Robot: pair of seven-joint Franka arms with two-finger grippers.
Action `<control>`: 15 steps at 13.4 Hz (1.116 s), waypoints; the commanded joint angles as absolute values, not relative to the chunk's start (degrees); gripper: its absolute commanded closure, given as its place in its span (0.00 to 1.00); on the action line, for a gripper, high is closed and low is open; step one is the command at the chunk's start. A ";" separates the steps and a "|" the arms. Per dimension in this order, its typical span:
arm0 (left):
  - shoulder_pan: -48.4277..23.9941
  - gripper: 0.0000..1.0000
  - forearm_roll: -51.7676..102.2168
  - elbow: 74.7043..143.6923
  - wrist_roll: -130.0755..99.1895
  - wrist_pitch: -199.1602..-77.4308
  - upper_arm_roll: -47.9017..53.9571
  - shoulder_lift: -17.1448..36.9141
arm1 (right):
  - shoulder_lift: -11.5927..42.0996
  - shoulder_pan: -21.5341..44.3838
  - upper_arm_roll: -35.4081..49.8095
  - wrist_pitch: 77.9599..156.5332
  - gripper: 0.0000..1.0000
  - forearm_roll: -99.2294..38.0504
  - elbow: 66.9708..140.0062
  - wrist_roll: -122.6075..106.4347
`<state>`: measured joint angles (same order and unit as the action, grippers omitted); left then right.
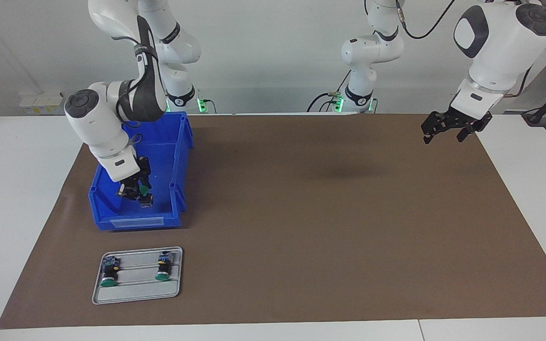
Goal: Place and press button with both arms
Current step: 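Carry the green button with the right gripper over the blue bin, then lower the button into the blue bin and open the right gripper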
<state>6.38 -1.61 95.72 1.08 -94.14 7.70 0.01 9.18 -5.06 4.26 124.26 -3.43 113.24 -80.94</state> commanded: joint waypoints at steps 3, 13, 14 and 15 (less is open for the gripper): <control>6.33 0.00 -2.46 97.82 1.41 -95.36 7.56 -1.76 | 11.86 -6.59 4.83 128.05 1.00 -6.06 114.35 -87.00; 6.33 0.00 -2.37 97.82 1.41 -95.27 7.56 -1.76 | 12.74 -7.47 4.83 128.50 0.36 -6.06 114.43 -88.15; 6.33 0.00 -2.46 97.82 1.41 -95.27 7.56 -1.76 | 12.83 -7.56 4.83 128.32 0.35 -5.98 114.35 -88.33; 6.33 0.00 -2.46 97.82 1.41 -95.27 7.56 -1.76 | 12.75 -7.56 4.83 128.06 0.32 -5.98 114.17 -88.33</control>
<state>6.38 -1.62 95.72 1.08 -94.14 7.70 0.01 13.09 -6.92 4.45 127.49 -4.30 113.88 -86.20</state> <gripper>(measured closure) 0.000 0.357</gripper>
